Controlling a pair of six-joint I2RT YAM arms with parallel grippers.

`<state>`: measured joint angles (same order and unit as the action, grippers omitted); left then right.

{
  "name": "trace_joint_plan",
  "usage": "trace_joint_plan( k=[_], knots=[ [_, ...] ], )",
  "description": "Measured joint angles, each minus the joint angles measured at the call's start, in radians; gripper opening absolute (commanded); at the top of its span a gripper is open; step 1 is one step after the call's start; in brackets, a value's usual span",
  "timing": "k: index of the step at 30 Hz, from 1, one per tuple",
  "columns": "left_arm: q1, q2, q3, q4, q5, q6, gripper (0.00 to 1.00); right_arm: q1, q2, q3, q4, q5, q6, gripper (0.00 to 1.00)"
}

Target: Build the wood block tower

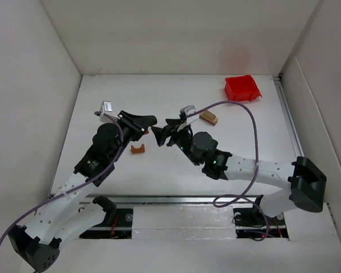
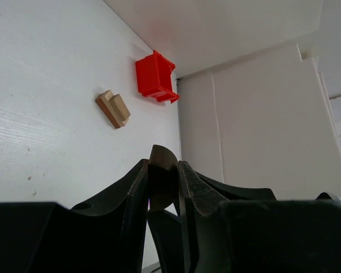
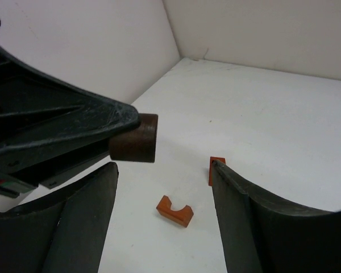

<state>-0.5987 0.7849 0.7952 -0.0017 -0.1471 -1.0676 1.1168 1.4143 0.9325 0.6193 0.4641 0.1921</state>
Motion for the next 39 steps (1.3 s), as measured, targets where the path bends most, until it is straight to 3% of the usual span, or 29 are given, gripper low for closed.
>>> trace_joint_plan(
  k=[18,30,39],
  knots=[
    [0.005,0.038,0.015,-0.002,-0.008,-0.019,0.00,-0.053,0.064,0.054,0.043,-0.125,0.056,0.61],
    [0.004,0.037,0.027,0.000,-0.021,-0.019,0.00,-0.072,0.072,0.034,0.112,-0.201,0.106,0.66],
    [0.004,0.036,0.030,0.013,-0.010,-0.030,0.00,-0.071,0.080,0.014,0.196,-0.236,0.148,0.58]
  ],
)
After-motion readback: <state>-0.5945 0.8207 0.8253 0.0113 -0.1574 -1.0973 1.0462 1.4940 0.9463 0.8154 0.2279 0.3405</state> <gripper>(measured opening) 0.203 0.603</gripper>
